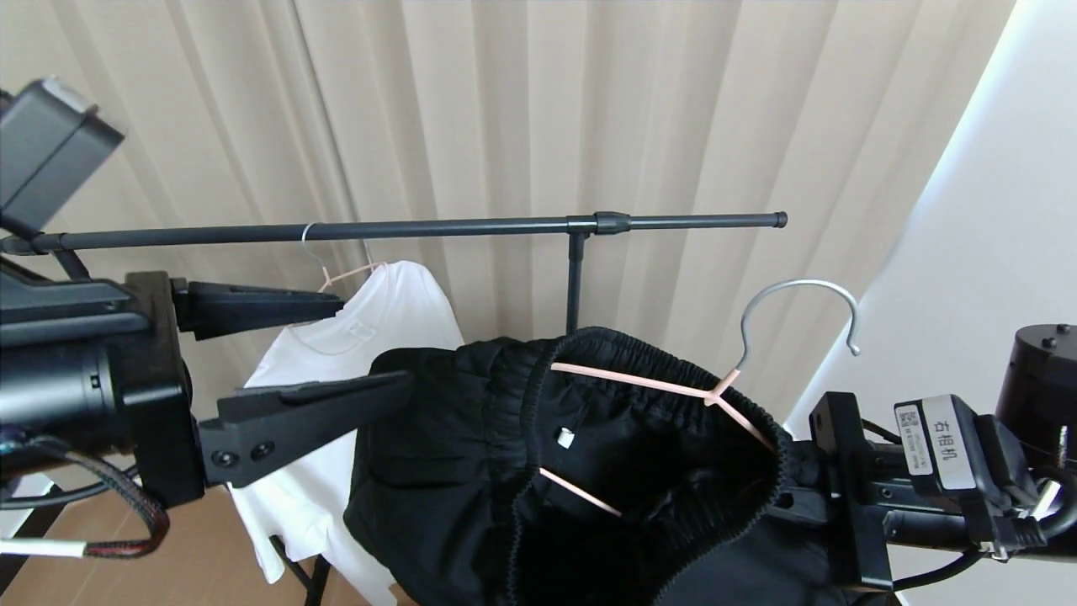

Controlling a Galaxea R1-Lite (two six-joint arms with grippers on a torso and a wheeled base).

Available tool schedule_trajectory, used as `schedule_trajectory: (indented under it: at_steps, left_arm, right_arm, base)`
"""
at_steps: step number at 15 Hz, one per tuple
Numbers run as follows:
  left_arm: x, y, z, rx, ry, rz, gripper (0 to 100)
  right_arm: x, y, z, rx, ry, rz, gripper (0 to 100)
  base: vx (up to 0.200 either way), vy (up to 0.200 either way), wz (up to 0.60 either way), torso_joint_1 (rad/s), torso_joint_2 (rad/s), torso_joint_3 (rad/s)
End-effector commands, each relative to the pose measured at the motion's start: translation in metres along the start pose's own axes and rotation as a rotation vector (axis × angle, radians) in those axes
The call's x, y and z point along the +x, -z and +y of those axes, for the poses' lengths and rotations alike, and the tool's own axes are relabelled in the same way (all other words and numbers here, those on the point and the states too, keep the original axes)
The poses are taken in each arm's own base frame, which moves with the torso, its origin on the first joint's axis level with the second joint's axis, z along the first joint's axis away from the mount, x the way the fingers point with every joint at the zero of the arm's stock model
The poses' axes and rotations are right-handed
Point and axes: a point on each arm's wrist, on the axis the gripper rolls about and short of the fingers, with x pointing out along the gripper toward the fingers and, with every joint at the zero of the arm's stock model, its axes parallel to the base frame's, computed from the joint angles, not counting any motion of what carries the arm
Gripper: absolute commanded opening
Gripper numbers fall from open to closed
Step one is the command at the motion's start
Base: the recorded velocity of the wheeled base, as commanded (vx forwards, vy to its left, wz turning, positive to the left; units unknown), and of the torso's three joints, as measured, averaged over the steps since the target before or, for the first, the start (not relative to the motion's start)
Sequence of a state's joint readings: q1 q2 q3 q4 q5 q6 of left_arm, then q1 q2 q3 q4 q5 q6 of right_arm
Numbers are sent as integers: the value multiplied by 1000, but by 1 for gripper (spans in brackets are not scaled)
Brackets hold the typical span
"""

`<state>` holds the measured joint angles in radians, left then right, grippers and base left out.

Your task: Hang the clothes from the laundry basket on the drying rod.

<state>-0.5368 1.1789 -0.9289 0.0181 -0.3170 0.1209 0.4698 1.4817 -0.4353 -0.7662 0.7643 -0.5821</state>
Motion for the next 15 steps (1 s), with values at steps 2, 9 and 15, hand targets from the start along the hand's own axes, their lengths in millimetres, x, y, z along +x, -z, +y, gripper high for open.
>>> schedule_trajectory:
  at_steps: [2, 9, 15]
  left_arm:
    - [32, 3, 28, 43, 36, 88, 100]
    - [91, 29, 42, 310, 299, 170, 100]
    - [106, -2, 48, 428, 508, 270, 100]
  right_arm:
    - [11, 26, 4, 56, -44, 64, 0]
    - [13, 26, 9, 48, -74, 58, 0]
    - [14, 28, 10, 53, -74, 66, 0]
  base:
    - [0, 0, 0, 0, 0, 0]
    - [0, 0, 0, 0, 0, 0]
    - [0, 0, 0, 0, 0, 0]
